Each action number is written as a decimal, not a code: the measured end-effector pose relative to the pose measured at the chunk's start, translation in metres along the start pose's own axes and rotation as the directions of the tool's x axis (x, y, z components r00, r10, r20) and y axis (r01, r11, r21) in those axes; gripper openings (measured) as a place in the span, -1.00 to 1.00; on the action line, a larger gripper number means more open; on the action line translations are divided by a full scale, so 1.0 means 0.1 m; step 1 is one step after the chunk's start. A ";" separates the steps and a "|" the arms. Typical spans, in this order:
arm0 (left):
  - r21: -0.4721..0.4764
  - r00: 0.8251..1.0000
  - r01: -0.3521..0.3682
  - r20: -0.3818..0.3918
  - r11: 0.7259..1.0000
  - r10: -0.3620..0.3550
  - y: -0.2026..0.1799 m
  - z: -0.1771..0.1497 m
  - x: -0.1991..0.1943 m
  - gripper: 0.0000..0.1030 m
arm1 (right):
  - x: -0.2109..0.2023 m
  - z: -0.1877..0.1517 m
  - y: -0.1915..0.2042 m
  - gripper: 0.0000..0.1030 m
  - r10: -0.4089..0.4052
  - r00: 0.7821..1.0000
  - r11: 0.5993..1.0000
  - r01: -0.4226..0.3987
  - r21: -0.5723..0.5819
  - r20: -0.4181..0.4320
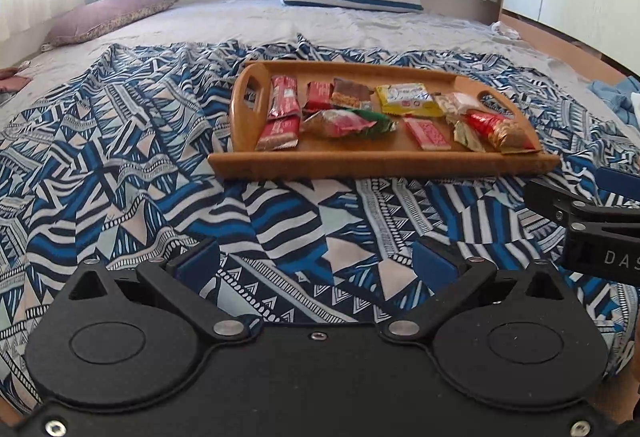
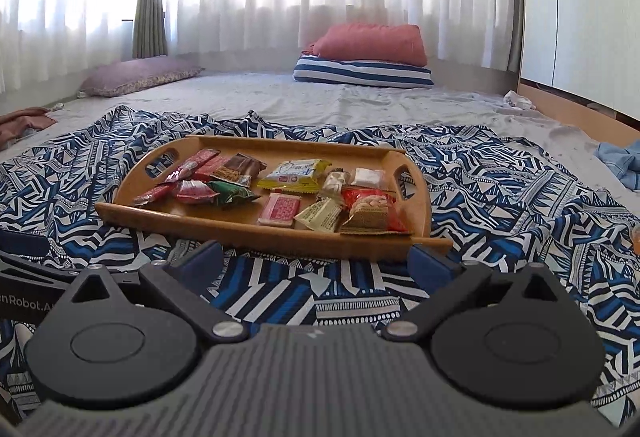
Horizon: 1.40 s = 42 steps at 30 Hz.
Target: Organize snacks
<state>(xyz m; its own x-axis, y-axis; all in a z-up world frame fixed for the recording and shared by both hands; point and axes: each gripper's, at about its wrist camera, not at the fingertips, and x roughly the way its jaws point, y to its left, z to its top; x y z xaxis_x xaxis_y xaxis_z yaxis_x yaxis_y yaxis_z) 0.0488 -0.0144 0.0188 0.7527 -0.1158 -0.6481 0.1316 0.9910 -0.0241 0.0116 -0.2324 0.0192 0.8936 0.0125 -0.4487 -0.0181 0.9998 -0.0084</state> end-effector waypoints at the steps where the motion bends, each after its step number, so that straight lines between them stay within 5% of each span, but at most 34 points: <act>1: -0.003 1.000 -0.005 -0.003 1.000 0.005 0.00 -0.01 0.03 0.99 | 0.02 -0.02 0.00 1.00 -0.004 1.000 1.000 0.004 0.000 -0.005; 18: 0.025 0.998 -0.055 0.022 0.998 0.054 -0.06 -0.11 0.41 1.00 | 0.51 -0.30 -0.12 1.00 -0.039 0.986 0.995 0.054 0.088 -0.163; 42: 0.021 0.997 -0.051 0.058 0.998 0.050 -0.06 -0.15 0.46 1.00 | 0.50 -0.41 -0.07 1.00 -0.056 0.993 0.997 0.062 0.055 -0.104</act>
<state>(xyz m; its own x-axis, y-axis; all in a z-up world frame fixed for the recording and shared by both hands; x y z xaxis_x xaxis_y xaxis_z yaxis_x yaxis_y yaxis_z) 0.0729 -0.0249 -0.0228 0.7945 -0.0700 -0.6032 0.1064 0.9940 0.0248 0.0378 -0.2394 -0.0394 0.8419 -0.0448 -0.5378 0.0617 0.9980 0.0133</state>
